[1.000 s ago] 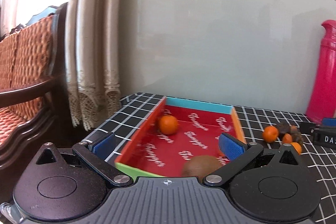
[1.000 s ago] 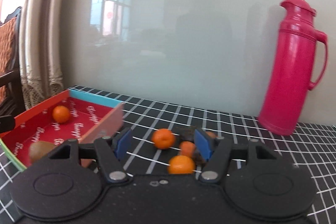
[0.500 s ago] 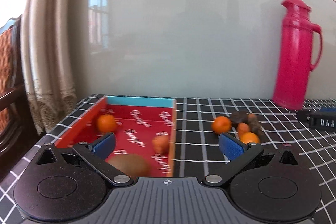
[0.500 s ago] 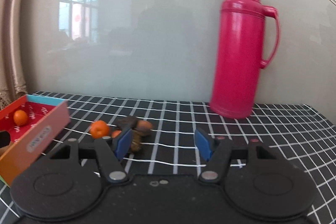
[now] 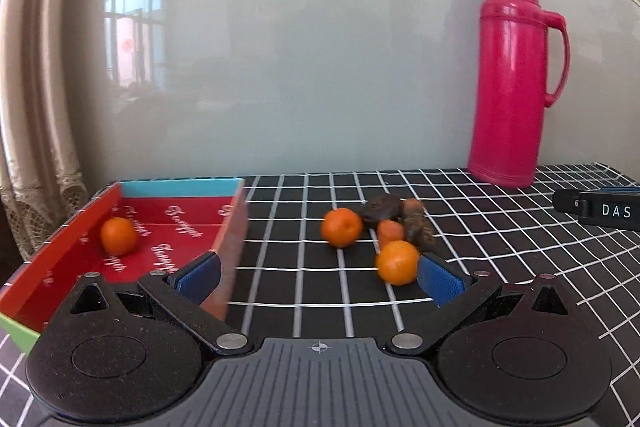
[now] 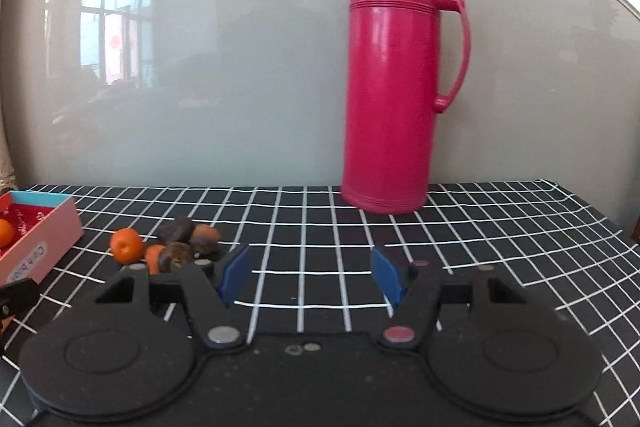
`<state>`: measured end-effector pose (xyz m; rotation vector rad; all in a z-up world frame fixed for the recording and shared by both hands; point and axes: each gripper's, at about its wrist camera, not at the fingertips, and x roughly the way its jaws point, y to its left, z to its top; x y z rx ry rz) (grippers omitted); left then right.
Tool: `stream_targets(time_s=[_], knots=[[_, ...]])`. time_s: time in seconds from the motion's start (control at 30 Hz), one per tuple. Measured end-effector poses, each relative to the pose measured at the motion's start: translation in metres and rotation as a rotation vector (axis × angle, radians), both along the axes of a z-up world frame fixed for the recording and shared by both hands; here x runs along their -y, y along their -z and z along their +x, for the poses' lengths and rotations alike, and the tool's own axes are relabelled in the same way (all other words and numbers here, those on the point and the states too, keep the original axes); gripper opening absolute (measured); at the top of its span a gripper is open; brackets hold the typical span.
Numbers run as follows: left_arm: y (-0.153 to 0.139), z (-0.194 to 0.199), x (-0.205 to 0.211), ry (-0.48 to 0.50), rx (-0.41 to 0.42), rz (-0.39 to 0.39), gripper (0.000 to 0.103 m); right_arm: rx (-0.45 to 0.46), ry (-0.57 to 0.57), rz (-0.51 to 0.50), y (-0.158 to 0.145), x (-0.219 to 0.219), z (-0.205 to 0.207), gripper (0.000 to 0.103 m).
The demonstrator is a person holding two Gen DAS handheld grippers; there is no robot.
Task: Organize fruits
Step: 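Move the left gripper to the large mandarin and grasp it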
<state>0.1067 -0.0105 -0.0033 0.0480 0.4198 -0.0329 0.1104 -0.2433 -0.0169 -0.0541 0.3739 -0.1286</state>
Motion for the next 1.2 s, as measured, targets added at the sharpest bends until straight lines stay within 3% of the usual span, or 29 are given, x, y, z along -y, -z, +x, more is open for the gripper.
stream_targets(time_s=[0.37,0.7,1.03,1.2], knots=[[0.014,0.02,0.042,0.082,-0.03,-0.019,0.103,-0.012,0.062,0.003,0.011,0.033,0.001,0.065],[0.029,0.036,0.065,0.085,-0.037,0.013,0.103,-0.031,0.16,0.017,0.018,0.068,0.008,0.066],[0.032,0.064,0.062,0.052,-0.09,-0.059,0.103,-0.03,0.203,0.024,0.019,0.088,0.015,0.066],[0.031,0.068,0.068,0.055,-0.083,-0.021,0.101,-0.031,0.195,0.025,0.019,0.086,0.023,0.066]])
